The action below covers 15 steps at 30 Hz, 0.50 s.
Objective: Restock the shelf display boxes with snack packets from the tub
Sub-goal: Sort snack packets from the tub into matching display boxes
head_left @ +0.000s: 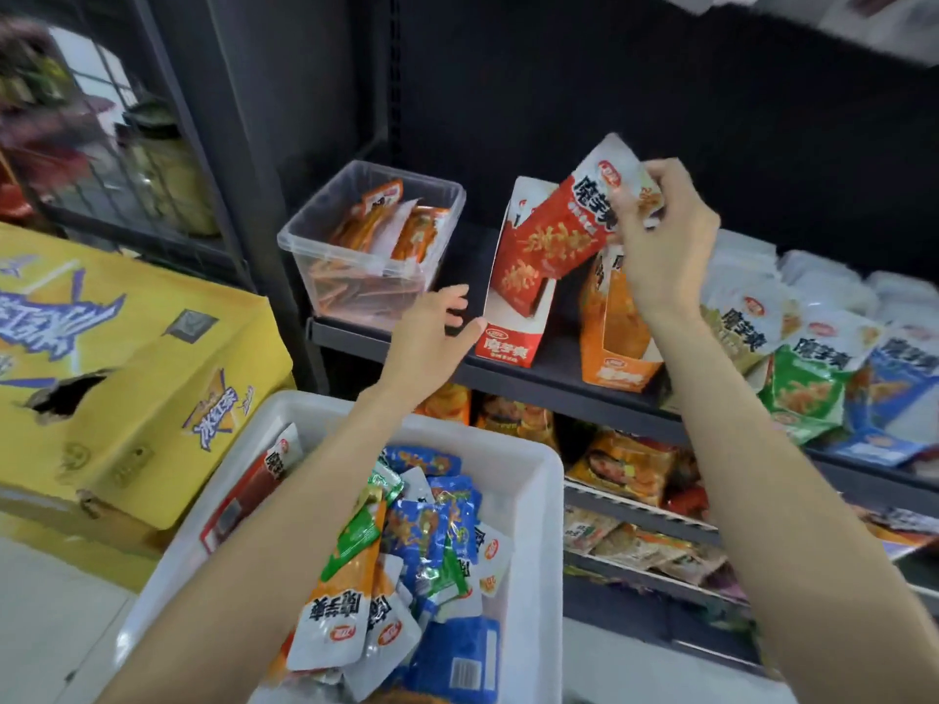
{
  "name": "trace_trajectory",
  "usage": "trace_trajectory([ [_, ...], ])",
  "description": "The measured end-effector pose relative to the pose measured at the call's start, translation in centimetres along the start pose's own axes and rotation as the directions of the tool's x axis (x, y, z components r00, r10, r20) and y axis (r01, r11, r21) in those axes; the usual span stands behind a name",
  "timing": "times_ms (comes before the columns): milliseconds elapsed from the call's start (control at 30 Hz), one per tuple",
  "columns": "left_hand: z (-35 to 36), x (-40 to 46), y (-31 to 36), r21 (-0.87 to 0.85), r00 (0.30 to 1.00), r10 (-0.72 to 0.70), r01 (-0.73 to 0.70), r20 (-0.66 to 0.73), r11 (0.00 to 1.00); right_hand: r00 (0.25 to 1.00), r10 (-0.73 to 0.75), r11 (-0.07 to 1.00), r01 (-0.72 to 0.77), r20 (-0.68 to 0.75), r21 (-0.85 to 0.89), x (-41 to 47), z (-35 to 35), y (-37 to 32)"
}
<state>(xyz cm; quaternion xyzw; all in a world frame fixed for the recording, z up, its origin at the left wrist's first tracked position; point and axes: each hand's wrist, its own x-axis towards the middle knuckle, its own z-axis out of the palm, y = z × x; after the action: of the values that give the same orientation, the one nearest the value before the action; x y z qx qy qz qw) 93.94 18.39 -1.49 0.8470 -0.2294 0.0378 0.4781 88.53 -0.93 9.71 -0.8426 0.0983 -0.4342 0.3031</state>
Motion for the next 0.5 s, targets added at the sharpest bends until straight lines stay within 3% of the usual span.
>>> trace_trajectory([
  [133,1.8,1.9,-0.3,0.07,0.998,-0.036,0.032,0.058,0.997,0.981,-0.022,0.964,0.073,0.194,-0.256,3.3,3.9,0.8],
  [267,2.7,2.2,-1.1,0.065,0.995,-0.027,0.021,0.095,0.998,0.943,0.047,0.938,0.072,0.329,-0.34,3.4,7.6,2.5],
  [333,2.8,2.1,-1.4,0.044,0.994,-0.023,0.019,0.109,0.999,0.946,0.062,0.935,0.056,0.319,-0.349,3.0,7.9,3.3],
  [500,2.4,1.6,-1.7,-0.009,0.992,0.001,0.0,0.128,1.0,0.995,-0.015,0.955,0.042,0.094,-0.293,-0.2,5.4,4.5],
])
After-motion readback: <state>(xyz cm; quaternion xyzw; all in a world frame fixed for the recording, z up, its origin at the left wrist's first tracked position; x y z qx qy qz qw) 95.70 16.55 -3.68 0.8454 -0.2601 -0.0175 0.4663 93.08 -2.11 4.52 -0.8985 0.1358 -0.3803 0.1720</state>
